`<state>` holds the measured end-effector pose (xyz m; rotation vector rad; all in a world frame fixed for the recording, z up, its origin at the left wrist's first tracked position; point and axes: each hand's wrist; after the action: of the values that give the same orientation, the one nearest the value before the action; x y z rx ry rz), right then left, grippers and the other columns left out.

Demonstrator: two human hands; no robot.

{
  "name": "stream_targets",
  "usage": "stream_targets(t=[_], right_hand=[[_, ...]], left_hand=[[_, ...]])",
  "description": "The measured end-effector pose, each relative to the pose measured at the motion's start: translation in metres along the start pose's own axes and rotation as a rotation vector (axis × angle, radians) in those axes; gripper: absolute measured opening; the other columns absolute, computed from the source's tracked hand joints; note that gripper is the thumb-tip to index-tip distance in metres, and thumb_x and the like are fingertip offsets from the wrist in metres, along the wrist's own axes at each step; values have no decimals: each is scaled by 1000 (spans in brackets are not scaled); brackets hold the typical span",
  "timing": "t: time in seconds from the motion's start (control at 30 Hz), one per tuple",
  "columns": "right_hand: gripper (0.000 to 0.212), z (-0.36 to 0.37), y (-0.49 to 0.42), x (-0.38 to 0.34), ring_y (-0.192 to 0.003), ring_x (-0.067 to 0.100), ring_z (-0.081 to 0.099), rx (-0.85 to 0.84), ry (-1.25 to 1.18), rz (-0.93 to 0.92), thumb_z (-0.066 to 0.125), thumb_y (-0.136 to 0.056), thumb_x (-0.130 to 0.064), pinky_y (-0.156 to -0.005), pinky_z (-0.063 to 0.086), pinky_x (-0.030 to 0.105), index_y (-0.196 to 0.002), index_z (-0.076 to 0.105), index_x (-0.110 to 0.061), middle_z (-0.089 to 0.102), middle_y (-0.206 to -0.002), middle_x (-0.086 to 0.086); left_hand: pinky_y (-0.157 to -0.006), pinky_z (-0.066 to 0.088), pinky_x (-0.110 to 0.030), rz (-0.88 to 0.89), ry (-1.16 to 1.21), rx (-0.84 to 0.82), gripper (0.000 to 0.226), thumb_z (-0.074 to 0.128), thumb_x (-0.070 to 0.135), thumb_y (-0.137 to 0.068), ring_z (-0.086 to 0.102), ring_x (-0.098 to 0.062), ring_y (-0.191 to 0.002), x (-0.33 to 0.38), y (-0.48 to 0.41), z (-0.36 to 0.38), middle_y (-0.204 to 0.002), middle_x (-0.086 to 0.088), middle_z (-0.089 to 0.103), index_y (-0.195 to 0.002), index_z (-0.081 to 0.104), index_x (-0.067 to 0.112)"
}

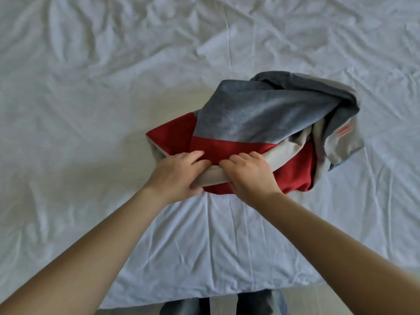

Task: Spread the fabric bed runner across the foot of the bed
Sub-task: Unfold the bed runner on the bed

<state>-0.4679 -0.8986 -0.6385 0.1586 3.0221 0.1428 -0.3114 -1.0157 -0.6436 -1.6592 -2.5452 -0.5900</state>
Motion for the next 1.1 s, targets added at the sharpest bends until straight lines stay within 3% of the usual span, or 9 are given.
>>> stream_targets(t=[0.07,0.13,0.2,0.37,0.5,0.67,0.8,0.87,1.1], right_hand=[[7,2,0,-9,-62,24,61,7,6,44,65,-73,-14,-59,42,32,-78,68,-18,61,-65,-1],[6,3,-2,-18,-62,23,61,-4,2,91,65,-75,-12,-59,43,32,-76,68,-18,62,-64,-1],[8,3,-2,-29,-67,24,62,-38,-7,140,61,-79,-12,-62,43,34,-78,67,-17,63,-68,0],[9,-4,-14,-73,-71,22,61,-55,-57,169,59,-83,-14,-64,38,32,-79,66,-18,63,-72,-1],[9,-15,-43,-112,-64,25,60,18,-153,177,65,-74,-7,-60,33,30,-73,66,-15,62,-65,2],[9,-16,-66,-175,-61,25,59,101,-255,181,65,-74,-6,-59,36,31,-73,66,-15,62,-65,3],[26,-5,-78,-220,-82,26,58,32,-300,11,47,-85,-4,-68,31,32,-105,60,-14,62,-89,4],[38,1,-80,-229,-89,26,56,-26,-300,-70,42,-85,-2,-71,33,32,-121,52,-13,61,-98,4],[40,0,-56,-174,-100,25,55,-68,-285,-109,52,-89,-22,-79,44,38,-129,52,-20,60,-106,1]], left_hand=[[-58,52,-37,68,15,62,31,67,24,-81,65,-28,-78,-2,3,5,-99,-6,67,-111,65,16],[-43,44,-32,108,-1,152,15,69,11,-78,61,-29,-56,-6,5,4,-70,-6,64,-93,70,13],[-40,41,-30,118,-4,198,10,70,8,-77,59,-28,-51,-11,12,1,-65,-5,62,-86,70,13],[-39,43,-30,121,19,221,15,70,5,-77,59,-28,-51,-44,47,-11,-68,-6,63,-89,72,12],[-42,47,-35,79,3,283,19,68,2,-77,61,-31,-57,-82,70,-26,-74,-9,65,-94,72,10],[-45,49,-35,68,-58,345,35,40,15,-79,64,-30,-62,-133,106,-43,-81,-9,69,-91,73,11],[-46,49,-36,-74,-102,285,23,56,0,-73,64,-29,-64,-174,139,-41,-82,-7,68,-86,71,12],[-49,50,-38,-163,-77,223,34,68,-11,-63,64,-30,-66,-187,150,-33,-84,-6,68,-87,70,12],[-60,52,-41,-206,-44,127,42,71,6,-56,63,-33,-82,-148,133,-13,-91,-7,65,-97,67,12]])
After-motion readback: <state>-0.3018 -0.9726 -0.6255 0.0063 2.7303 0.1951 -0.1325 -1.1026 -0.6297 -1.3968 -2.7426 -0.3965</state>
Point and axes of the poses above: each hand's wrist, its own y-axis away from the middle knuckle, its own z-axis out of the palm, x = y × z
